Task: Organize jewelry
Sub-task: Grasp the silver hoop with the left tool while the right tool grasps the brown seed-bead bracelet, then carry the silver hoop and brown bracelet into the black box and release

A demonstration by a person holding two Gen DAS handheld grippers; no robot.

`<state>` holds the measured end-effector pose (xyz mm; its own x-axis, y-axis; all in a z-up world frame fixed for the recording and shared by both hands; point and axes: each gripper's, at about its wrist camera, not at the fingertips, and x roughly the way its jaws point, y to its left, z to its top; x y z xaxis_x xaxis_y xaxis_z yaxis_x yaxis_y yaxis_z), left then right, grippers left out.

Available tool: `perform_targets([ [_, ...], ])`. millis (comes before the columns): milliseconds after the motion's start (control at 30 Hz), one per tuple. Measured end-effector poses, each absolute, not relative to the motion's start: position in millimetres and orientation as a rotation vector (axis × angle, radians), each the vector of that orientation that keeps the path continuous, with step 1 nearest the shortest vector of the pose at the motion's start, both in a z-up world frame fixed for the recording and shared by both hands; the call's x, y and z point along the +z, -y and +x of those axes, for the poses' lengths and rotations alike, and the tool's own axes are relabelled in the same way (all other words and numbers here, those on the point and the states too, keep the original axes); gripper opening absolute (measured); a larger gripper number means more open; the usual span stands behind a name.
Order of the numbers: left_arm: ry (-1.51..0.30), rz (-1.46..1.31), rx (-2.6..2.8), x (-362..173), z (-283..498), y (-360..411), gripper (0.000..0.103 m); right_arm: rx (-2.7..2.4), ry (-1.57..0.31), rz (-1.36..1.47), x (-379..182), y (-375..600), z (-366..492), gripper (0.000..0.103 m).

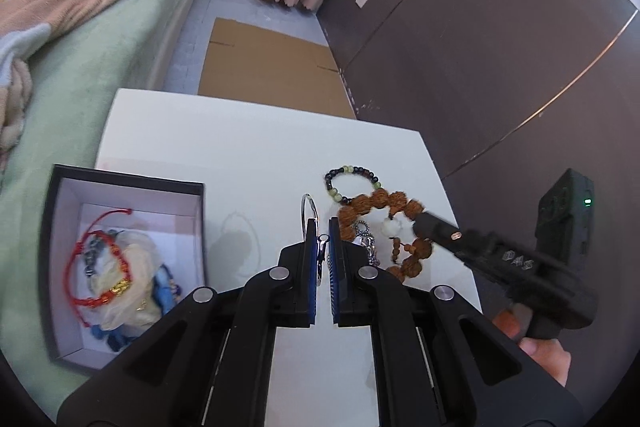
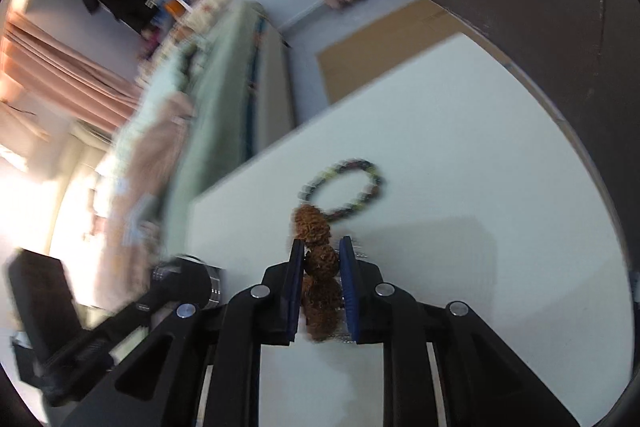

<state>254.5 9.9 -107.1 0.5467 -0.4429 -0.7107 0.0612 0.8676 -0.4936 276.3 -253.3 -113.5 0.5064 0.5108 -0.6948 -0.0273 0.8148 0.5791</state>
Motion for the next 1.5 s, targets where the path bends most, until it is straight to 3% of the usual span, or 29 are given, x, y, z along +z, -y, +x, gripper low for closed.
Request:
perform_targets([
  [700,-0.892,-0.489,-0.218,-79.2,214.4,-76.3,0.009,0.691,-0.862,0.735,-75.5,207.5,250.8,0.017],
  [767,-0.907,-0.515,-0.217,-84.1,214.0,-84.8,0.045,0.721,-0.859,0.741,-73.2,196.4,249.7,0.017],
  [800,-0.897,-0.526,-0.203,-84.0,211.5,-89.6,0.073,0.737,-0.86,0.74,-72.7,189.0,250.0,0.017],
  [833,-0.864,-0.534,-0.178,-81.6,205.8,-97.1,0.077,0.749,-0.863,0.74,-72.8,184.4,249.6,0.017],
  [1033,-0.857,-0.548,-0.13,-80.2,191.6,-127.0,0.079,0.823,-0.881,0.714,-69.2,148.2,244.2,0.018],
  [1267,-0.826,-0.558,-0.076,-76.7,175.8,-155.0,0.089,0.91,-0.924,0.69,-70.2,97.5,244.5,0.018],
  [1367,-0.803,-0.566,-0.048,-73.5,172.2,-161.6,0.098,0.825,-1.026,0.606,-86.4,79.2,252.1,0.028],
  [1433,-0.798,-0.565,-0.04,-72.0,171.6,-163.8,0.098,0.741,-1.025,0.576,-90.7,87.3,253.6,0.065],
  [1500,-0.799,-0.572,-0.046,-72.1,171.8,-164.1,0.098,0.697,-0.979,0.559,-84.7,100.4,250.8,0.074],
])
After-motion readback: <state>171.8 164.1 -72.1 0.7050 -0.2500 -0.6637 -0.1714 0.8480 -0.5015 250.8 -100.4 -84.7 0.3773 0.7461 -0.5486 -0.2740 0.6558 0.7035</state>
